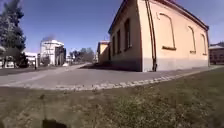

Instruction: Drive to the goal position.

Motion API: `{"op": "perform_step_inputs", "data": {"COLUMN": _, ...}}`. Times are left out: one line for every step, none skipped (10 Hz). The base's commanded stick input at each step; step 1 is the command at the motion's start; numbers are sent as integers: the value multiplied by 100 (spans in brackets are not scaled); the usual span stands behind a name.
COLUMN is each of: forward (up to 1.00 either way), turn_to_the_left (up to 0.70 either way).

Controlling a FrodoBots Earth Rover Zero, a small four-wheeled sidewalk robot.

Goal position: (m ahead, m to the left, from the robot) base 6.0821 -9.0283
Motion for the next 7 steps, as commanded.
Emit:
{"op": "perform_step_inputs", "data": {"forward": 70, "turn_to_the_left": 0}}
{"op": "perform_step_inputs", "data": {"forward": 70, "turn_to_the_left": 0}}
{"op": "perform_step_inputs", "data": {"forward": 70, "turn_to_the_left": 0}}
{"op": "perform_step_inputs", "data": {"forward": 70, "turn_to_the_left": 0}}
{"op": "perform_step_inputs", "data": {"forward": 70, "turn_to_the_left": 0}}
{"op": "perform_step_inputs", "data": {"forward": 70, "turn_to_the_left": 0}}
{"op": "perform_step_inputs", "data": {"forward": 70, "turn_to_the_left": 0}}
